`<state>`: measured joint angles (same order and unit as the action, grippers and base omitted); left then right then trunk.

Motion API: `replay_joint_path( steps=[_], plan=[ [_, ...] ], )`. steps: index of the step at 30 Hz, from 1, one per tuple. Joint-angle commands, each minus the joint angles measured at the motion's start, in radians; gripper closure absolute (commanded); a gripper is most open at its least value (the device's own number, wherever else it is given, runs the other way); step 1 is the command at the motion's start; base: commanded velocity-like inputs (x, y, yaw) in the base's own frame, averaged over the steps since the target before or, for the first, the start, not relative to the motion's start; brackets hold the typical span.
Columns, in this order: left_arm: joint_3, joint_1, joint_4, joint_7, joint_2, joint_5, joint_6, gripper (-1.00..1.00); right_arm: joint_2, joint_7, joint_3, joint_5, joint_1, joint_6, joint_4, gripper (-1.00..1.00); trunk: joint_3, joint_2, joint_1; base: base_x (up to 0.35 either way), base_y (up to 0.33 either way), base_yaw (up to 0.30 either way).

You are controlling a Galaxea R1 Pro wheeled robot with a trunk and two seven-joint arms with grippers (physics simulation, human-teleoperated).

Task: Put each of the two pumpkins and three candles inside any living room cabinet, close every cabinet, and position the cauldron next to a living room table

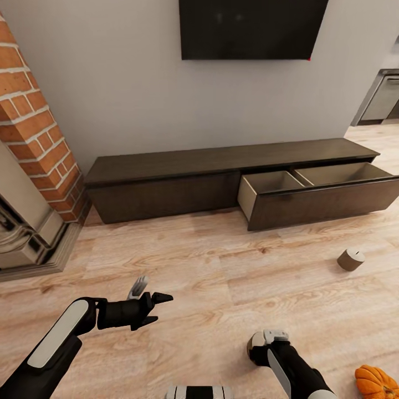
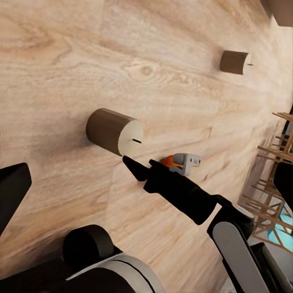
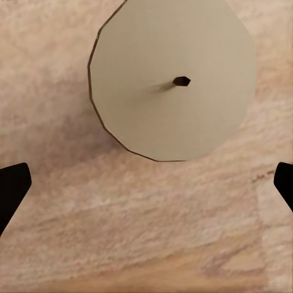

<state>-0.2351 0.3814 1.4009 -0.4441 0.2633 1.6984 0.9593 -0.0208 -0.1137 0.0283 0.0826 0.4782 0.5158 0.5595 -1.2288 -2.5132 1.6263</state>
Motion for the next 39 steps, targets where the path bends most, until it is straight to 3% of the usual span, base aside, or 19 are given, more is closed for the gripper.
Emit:
replay_joint_path(
  steps=[1,39],
  plan=[
    [-0.001,0.001,0.001,-0.01,0.001,0.01,-0.001,-1.0,0.0,-0.007,0.003,0.009,0.0,0.004,0.001,-1.0,-0.001,0.0,0.0,0.0,0.0,0.0],
    [-0.001,0.001,0.0,-0.011,0.0,0.012,-0.002,-1.0,0.001,-0.007,0.002,0.011,0.0,-0.003,0.002,-1.0,-0.001,0.0,0.0,0.085,-0.013,0.0]
  ],
)
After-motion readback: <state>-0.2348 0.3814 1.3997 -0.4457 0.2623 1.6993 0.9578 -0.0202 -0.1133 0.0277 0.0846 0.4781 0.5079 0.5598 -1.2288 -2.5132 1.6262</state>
